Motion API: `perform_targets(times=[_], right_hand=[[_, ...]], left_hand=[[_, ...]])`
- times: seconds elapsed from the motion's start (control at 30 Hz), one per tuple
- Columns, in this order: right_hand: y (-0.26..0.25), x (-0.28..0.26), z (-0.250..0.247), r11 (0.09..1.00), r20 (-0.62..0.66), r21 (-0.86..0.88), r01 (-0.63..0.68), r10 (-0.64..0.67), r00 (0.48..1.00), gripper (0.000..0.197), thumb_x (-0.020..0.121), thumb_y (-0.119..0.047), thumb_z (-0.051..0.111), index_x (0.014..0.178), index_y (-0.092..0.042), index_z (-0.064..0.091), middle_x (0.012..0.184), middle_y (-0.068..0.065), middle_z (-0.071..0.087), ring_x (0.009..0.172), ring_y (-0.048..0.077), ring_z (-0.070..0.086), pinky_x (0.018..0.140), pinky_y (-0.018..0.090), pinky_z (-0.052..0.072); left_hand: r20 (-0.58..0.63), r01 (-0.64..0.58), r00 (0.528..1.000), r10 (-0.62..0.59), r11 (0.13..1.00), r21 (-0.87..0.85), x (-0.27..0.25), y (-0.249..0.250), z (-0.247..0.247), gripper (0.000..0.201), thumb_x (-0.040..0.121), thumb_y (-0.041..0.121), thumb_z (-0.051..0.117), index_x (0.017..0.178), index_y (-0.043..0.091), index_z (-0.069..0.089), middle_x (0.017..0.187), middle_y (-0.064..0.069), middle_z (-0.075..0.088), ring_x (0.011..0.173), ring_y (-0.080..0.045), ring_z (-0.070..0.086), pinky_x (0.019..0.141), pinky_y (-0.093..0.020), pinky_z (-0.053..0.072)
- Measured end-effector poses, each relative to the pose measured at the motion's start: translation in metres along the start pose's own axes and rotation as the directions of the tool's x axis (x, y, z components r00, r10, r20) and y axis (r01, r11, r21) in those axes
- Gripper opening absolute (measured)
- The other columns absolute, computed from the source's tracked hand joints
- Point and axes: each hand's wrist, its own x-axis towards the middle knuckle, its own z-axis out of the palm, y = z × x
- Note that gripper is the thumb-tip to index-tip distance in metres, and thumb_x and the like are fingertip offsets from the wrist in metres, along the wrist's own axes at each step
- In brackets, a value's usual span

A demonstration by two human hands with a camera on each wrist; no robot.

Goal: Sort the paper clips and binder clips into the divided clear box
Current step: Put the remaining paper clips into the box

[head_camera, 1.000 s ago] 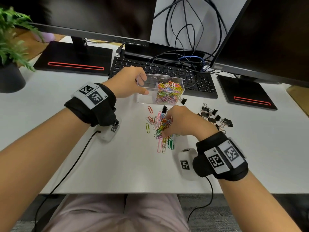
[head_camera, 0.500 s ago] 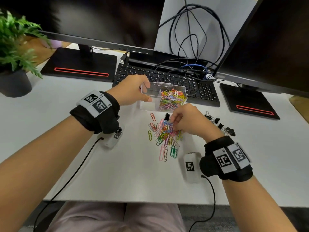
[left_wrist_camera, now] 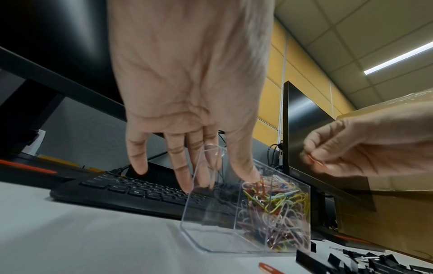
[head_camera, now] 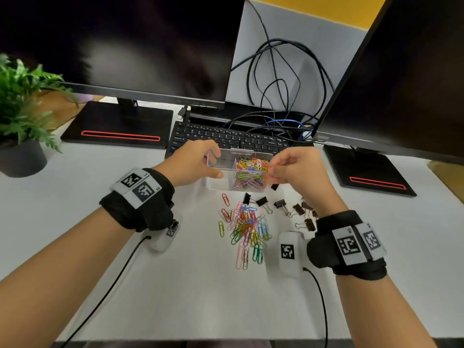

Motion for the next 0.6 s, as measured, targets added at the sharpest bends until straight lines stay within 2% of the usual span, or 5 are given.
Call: perform_targets(times=[0.13,0.3,0.43,0.5,0.6], right_hand=[[-0.01,0.019,0.004,0.998,-0.181,0.037,0.051,-0.044,0.982,0.011,0.081,0.01,0.066,0.077,0.0,0.066,0.077,0.021,0.07,0.065,0.027,0.07,0.063,0.032,0.061],[-0.006,0.034,0.017,0.99,-0.175,-0.134,0.051,-0.075,0.982,0.018,0.08,0.003,0.068,0.068,-0.01,0.068,0.074,0.014,0.071,0.069,0.024,0.072,0.066,0.032,0.06],[0.0,0.03,0.012,0.973,-0.254,-0.216,0.078,-0.134,0.958,0.023,0.079,0.002,0.065,0.066,-0.017,0.066,0.072,0.01,0.07,0.067,0.024,0.071,0.068,0.039,0.061],[-0.001,0.02,0.009,0.969,-0.229,-0.233,0.087,-0.141,0.963,0.028,0.079,0.004,0.062,0.063,-0.019,0.064,0.07,0.01,0.07,0.065,0.026,0.071,0.065,0.039,0.061],[-0.009,-0.002,0.013,0.945,-0.025,-0.326,0.029,-0.039,0.999,0.023,0.081,0.004,0.065,0.07,-0.016,0.067,0.076,0.009,0.069,0.063,0.024,0.07,0.058,0.031,0.06]], left_hand=[[0.008,-0.008,1.0,0.008,1.0,0.004,0.0,0.0,0.0,0.041,0.077,0.031,0.08,0.111,0.022,0.059,0.103,0.004,0.063,0.094,-0.021,0.06,0.088,-0.041,0.052],[0.001,-0.003,1.0,0.004,1.0,-0.004,-0.001,0.0,0.0,0.041,0.077,0.031,0.08,0.111,0.021,0.059,0.103,0.003,0.063,0.095,-0.022,0.06,0.087,-0.041,0.052],[0.006,-0.005,1.0,0.005,1.0,0.0,0.0,-0.001,0.001,0.043,0.076,0.031,0.081,0.112,0.02,0.059,0.102,0.003,0.064,0.094,-0.022,0.061,0.088,-0.043,0.052],[0.01,-0.009,1.0,0.009,1.0,0.005,0.0,-0.001,0.001,0.043,0.077,0.031,0.081,0.113,0.02,0.059,0.102,0.003,0.064,0.094,-0.023,0.061,0.088,-0.042,0.052],[0.007,-0.013,1.0,0.013,1.0,0.002,0.0,0.0,0.0,0.043,0.077,0.029,0.081,0.112,0.018,0.059,0.102,0.002,0.064,0.095,-0.024,0.06,0.086,-0.039,0.052]])
